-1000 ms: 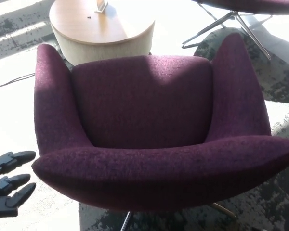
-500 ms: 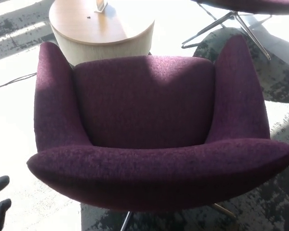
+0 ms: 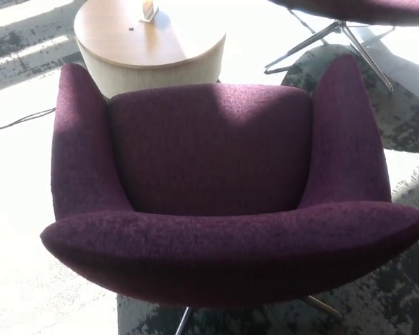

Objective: The robot stands in front of a sofa and uses its left hand to push the left side of the sofa

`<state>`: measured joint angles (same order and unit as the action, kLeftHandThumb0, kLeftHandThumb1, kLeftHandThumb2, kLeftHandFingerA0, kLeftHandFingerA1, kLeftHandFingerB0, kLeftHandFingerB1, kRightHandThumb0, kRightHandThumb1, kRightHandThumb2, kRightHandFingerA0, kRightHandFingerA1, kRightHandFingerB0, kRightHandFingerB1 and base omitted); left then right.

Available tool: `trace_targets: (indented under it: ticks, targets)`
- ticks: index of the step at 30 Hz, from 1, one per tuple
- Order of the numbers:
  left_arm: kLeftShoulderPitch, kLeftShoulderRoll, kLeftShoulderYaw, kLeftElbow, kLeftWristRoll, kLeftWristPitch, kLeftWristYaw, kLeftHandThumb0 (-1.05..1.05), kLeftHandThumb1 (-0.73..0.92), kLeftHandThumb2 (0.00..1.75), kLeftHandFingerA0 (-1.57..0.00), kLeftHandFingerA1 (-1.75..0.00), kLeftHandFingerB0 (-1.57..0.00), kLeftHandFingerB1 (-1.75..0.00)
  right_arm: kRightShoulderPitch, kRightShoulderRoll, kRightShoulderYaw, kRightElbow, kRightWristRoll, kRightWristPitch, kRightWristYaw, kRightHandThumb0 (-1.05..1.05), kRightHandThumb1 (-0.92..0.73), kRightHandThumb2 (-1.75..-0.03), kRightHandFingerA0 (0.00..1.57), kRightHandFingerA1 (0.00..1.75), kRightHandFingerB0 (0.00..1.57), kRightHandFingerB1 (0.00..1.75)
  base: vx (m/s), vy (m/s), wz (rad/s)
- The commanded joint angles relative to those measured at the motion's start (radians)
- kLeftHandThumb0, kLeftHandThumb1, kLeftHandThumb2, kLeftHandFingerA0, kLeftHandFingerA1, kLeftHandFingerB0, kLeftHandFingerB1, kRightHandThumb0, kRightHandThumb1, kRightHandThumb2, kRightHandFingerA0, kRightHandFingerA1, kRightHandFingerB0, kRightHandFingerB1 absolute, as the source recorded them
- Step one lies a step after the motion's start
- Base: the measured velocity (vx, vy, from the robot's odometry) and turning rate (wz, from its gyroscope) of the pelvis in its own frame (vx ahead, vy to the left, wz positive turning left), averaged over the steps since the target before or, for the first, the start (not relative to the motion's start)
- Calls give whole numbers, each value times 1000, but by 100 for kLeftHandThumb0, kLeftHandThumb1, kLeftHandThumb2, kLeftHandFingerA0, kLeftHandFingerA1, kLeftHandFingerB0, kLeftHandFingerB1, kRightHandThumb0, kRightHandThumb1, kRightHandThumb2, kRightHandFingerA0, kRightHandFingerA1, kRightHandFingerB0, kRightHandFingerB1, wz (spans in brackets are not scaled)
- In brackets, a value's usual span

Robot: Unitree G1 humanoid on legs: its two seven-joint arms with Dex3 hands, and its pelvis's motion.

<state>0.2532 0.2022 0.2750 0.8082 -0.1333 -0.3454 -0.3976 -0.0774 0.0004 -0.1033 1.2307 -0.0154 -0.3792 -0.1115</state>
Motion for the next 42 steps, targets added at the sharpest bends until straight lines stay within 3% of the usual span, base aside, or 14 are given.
trace_targets:
  ticks: [1,2,7,12,13,14,18,19,22,23,24,27,32,42]
  targets:
    - [-9,31,-14,67,21,-77,8,-71,89,66,-21,-47,-12,-40,20,-10,7,1,-14,-28,-8,-78,-74,-83,55,49,50,43,0,0,0]
    - [-14,34,-13,71,15,-62,5,-76,62,106,-17,-54,-6,-48,21,-10,9,0,-16,-27,-7,-71,-88,-67,57,41,54,36,0,0,0]
    - [-45,42,-12,86,-3,-33,-7,-37,60,117,-7,-52,-2,-51,-3,-9,1,2,-8,-15,-4,-78,-75,-81,53,45,46,41,0,0,0]
    - [-39,50,-11,104,-9,-42,-25,-73,62,106,-14,-53,-5,-48,8,-10,-3,5,-3,-27,14,-71,-88,-67,51,40,49,35,0,0,0]
    - [-31,52,-12,107,-5,-48,-22,-70,89,66,-19,-46,-13,-39,16,-9,-5,7,-2,-31,19,-78,-74,-84,54,50,45,42,0,0,0]
    - [-34,53,-13,103,-7,-37,-24,-76,64,106,-10,-51,-2,-46,10,-12,-1,11,-8,-27,19,-78,-75,-84,53,48,47,42,0,0,0]
    - [-61,53,-6,109,-24,-12,-39,-76,62,105,-8,-51,-4,-46,-12,-7,-18,9,11,-14,34,-71,-86,-67,51,39,50,35,0,0,0]
    - [-42,51,5,115,-39,-22,-55,-67,88,66,-15,-45,-9,-37,6,-1,-8,9,-2,-23,24,-70,-87,-67,53,40,48,35,0,0,0]
    - [-39,49,10,117,-40,-2,-43,-68,88,65,-17,-45,-11,-38,11,0,2,10,-14,-25,23,-72,-72,-107,56,62,43,51,0,0,0]
    - [-39,50,11,120,-41,-5,-48,-72,62,104,-8,-51,-2,-46,10,-3,14,10,-27,-19,14,-69,-70,-107,56,60,44,52,0,0,0]
    - [-45,49,12,124,-44,-4,-53,-66,90,66,-15,-45,-9,-37,4,-5,19,9,-32,-18,11,-69,-70,-107,56,61,44,52,0,0,0]
    - [-57,46,21,131,-58,8,-68,-66,62,106,-5,-50,-2,-45,0,-6,18,8,-26,-22,19,-76,-73,-83,55,50,46,43,0,0,0]
    - [-55,47,22,138,-59,32,-74,-62,92,67,-14,-44,-8,-35,19,-1,-2,10,-3,-24,46,-70,-86,-66,59,53,50,36,0,0,0]
    - [-95,15,-11,195,-33,9,-60,-72,61,106,-11,-53,-3,-47,53,-32,-35,-1,19,-40,70,-67,-86,-66,63,46,53,37,0,0,0]
